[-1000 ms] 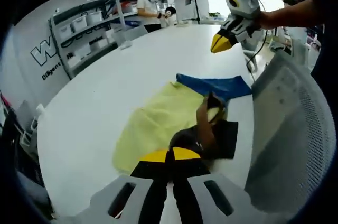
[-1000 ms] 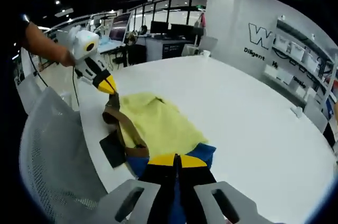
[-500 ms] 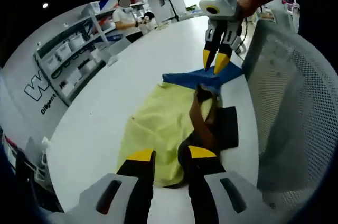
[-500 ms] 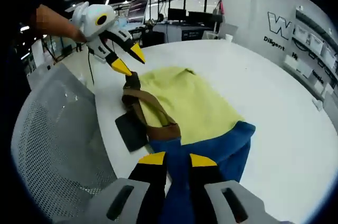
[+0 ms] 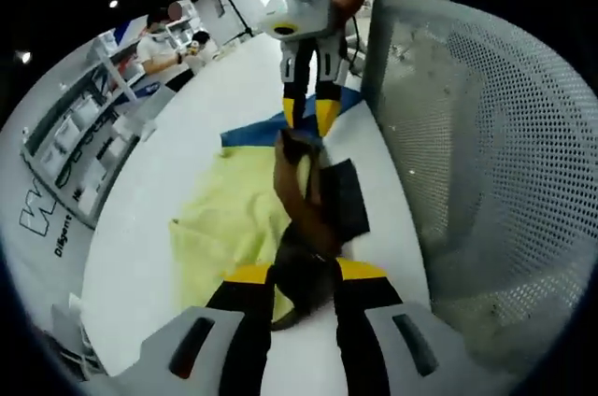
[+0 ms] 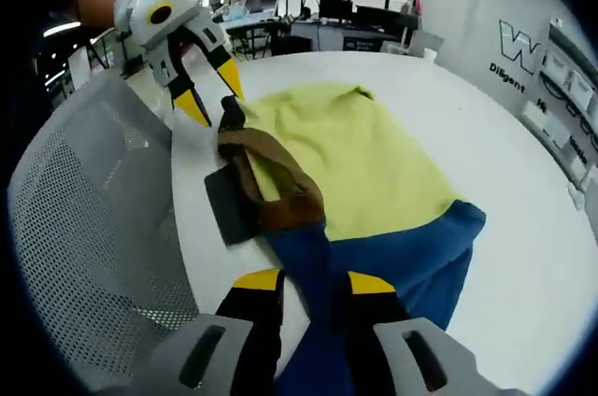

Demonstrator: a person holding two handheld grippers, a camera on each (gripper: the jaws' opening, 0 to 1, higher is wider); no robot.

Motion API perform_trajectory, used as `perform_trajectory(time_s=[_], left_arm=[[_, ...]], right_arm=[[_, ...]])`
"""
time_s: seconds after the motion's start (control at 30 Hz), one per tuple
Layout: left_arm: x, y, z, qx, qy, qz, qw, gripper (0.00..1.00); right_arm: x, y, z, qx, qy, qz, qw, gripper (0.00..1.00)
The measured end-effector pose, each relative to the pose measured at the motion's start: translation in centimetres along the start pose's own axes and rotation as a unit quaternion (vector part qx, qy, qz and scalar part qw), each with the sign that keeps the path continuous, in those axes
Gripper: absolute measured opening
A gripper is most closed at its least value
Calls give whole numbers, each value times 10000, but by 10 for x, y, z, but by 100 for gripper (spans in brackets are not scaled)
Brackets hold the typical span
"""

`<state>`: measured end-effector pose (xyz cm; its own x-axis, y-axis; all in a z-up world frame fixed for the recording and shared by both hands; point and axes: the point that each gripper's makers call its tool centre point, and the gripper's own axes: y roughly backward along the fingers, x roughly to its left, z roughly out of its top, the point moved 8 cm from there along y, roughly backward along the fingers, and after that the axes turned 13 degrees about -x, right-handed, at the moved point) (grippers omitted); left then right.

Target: Fold the garment on the visible template until the final outline fits inside the template.

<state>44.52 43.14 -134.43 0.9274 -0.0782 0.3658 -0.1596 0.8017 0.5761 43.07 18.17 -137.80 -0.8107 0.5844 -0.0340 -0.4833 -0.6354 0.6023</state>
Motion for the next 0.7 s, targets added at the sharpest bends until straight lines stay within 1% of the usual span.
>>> perform_trajectory(time_s=[0.03,0.13,0.27,0.33,0.37,0.4,0.43,0.47,0.5,0.57,0.63,0.7], left_arm=[[-1,-2,-1,17,-5,-15,10000,28],[-1,-6,-5,158,-145,-26,9998,27],[-3,-10,-10,286,-174,-64,9994,24],[-3,-9,-10,257,27,-16,9997,21],[-5,-8,-10,223,329,6,9992,18],[-6,-7,-11,250,546,-11,9982,13],[-9,-6,-12,288,789,-81,9964,8],[-10,-5,-13,295,836,-105,9960,5],[-11,-4,-13,284,862,-95,9958,5],[-13,-2,-14,264,1085,-81,9937,4],[-16,0,-14,258,1376,-85,9901,4],[-21,1,-13,260,1685,-233,9851,3]], right_arm=[[0,0,-1,16,-11,-5,10000,14],[4,2,-3,93,152,49,9998,0],[7,4,-5,141,157,68,9998,0],[8,6,-5,158,84,61,9998,0],[9,9,-5,154,66,67,9998,0],[9,10,-4,152,36,67,9999,0],[10,13,-4,160,-20,89,9998,0],[10,15,-3,170,-41,104,9998,0],[11,17,-3,196,-71,138,9997,0],[14,20,-3,232,-119,221,9994,0],[17,24,-4,274,-59,286,9992,0],[20,27,-3,309,-27,341,9989,0]])
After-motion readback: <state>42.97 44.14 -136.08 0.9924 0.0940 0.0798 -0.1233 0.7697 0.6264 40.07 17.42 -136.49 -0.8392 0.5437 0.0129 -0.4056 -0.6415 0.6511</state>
